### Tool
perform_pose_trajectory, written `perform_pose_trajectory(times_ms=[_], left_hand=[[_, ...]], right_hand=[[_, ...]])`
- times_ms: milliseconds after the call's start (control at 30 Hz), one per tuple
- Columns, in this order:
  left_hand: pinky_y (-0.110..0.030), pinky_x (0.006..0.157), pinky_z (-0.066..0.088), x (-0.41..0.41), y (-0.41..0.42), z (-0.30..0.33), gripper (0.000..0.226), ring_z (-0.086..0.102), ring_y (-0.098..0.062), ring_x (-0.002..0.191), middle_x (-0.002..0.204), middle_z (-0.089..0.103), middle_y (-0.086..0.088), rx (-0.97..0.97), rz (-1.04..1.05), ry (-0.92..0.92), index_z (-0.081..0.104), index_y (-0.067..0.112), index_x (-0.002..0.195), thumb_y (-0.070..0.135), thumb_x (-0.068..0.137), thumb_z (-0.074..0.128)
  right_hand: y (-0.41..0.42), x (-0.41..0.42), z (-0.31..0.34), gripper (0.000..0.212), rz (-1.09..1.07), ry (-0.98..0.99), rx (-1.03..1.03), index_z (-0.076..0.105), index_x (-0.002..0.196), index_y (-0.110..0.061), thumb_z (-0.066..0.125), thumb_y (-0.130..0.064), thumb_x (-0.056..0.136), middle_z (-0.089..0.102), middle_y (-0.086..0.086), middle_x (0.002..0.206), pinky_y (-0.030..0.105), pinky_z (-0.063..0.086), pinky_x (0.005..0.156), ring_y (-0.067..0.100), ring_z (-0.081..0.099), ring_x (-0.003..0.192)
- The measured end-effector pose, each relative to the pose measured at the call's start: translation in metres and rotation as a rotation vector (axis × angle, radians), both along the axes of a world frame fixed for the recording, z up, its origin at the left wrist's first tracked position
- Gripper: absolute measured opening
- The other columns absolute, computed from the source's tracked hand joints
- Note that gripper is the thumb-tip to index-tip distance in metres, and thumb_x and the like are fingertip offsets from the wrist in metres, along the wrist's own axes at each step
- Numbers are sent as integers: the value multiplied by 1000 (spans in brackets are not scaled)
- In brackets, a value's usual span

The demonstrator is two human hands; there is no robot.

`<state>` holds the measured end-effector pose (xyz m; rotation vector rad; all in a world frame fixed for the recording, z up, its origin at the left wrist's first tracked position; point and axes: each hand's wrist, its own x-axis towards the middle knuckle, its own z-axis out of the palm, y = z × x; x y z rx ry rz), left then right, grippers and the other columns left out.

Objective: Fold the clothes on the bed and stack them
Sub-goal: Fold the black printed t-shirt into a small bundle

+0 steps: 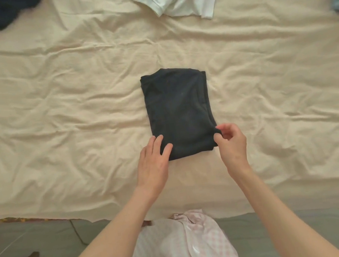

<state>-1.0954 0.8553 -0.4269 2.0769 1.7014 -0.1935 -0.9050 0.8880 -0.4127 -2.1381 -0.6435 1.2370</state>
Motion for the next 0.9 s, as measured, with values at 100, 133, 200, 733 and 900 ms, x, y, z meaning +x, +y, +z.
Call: perform_pose_trajectory(times_ms=[100, 133, 200, 733, 900], left_hand=[[-40, 105, 35, 1, -5, -6, 60, 27, -33, 140, 147, 36, -17, -76, -27, 30, 52, 12, 130, -10, 75, 60], [-39, 110, 27, 0, -7, -9, 62, 16, -30, 144, 153, 25, -14, -108, -34, 39, 43, 14, 137, -9, 81, 53], [-37, 113, 19, -3, -6, -15, 63, 5, -26, 146, 157, 15, -10, -129, -47, 60, 34, 18, 143, -4, 87, 49], [-16, 68, 41, -34, 8, 32, 21, 61, -13, 80, 91, 68, 4, -422, 203, -357, 65, 16, 109, 19, 93, 53], [-24, 71, 47, -35, 64, 46, 11, 62, -15, 80, 85, 67, -1, -296, 514, -562, 64, 20, 99, 16, 91, 57]], right_hand=[[-10, 10, -12, 15, -45, -6, -170, 55, 85, -19, 57, -4, 87, 60, -1, 91, 26, 49, 79, 16, 57, 88], [-12, 12, -16, 8, -40, 36, -251, 55, 91, -15, 58, -9, 89, 61, 3, 99, 32, 49, 85, 19, 58, 94], [-10, 15, -23, 16, 7, 117, -331, 55, 104, -11, 60, -19, 91, 61, 5, 111, 37, 48, 93, 20, 58, 103], [1, 32, 25, 14, -127, 482, -638, 63, 85, -2, 74, -7, 77, 67, 5, 65, 20, 48, 46, 16, 60, 53], [46, 25, 49, 12, -249, 626, -291, 58, 94, -6, 56, -18, 94, 73, 10, 78, 23, 54, 60, 18, 72, 72]])
